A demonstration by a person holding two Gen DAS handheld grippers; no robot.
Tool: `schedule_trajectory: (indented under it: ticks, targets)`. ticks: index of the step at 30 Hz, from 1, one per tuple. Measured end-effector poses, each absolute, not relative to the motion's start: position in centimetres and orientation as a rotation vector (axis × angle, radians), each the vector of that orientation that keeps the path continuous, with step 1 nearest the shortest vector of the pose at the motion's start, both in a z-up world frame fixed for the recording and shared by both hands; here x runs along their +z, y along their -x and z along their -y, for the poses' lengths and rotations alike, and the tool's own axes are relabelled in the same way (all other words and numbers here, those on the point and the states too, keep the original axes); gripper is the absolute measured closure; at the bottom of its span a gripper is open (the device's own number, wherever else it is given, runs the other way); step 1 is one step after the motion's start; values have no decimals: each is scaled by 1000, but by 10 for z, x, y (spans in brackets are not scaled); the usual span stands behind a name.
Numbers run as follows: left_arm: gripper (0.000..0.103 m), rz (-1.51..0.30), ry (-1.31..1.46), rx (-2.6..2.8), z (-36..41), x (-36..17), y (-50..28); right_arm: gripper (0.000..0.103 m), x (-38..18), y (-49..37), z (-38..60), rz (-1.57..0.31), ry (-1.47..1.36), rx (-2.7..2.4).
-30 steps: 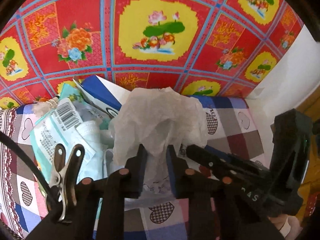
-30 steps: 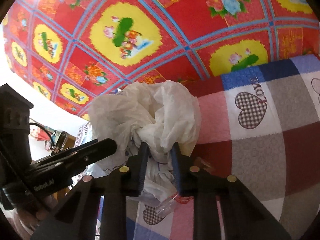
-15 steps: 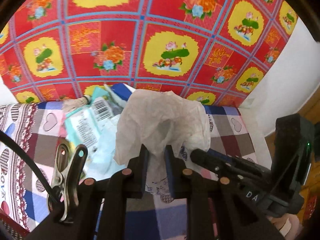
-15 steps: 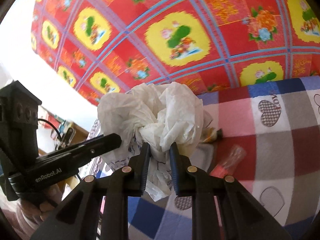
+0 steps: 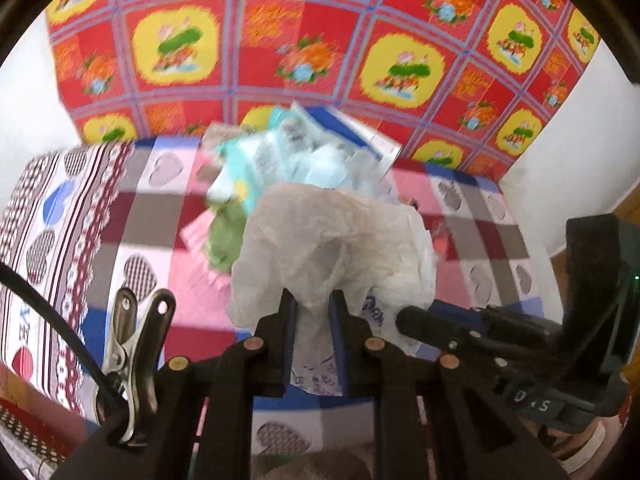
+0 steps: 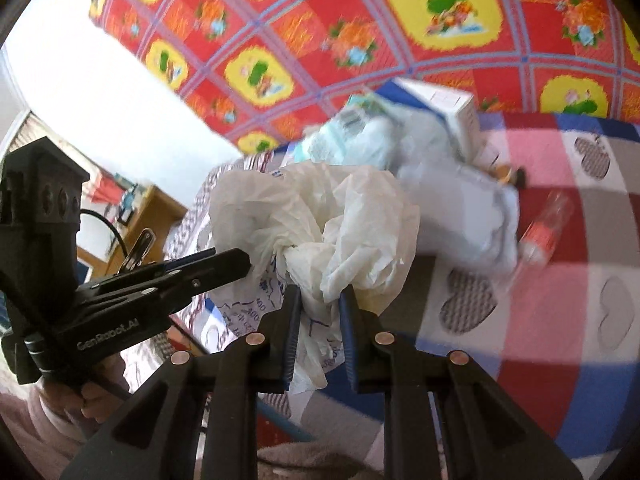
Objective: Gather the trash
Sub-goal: 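Lift the white plastic bag with both grippers off the pile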
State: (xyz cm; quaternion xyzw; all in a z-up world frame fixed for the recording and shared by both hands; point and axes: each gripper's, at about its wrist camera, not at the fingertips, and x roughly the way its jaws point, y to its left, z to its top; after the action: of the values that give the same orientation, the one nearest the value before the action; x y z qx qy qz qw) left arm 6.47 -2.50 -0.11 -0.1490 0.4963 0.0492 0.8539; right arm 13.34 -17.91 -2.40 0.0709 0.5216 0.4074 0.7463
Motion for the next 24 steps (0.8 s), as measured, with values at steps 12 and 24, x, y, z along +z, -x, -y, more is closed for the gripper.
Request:
schedule_trajectory:
  ticks: [12,24]
  targets:
    - [86,-1171,393,77,-6,-55,-33,72,-67,-94,154,-1282,-80,797]
    - [65,-1147,364,46,-26,-53,-29,45,-52,-87,156,-1200,-112,681]
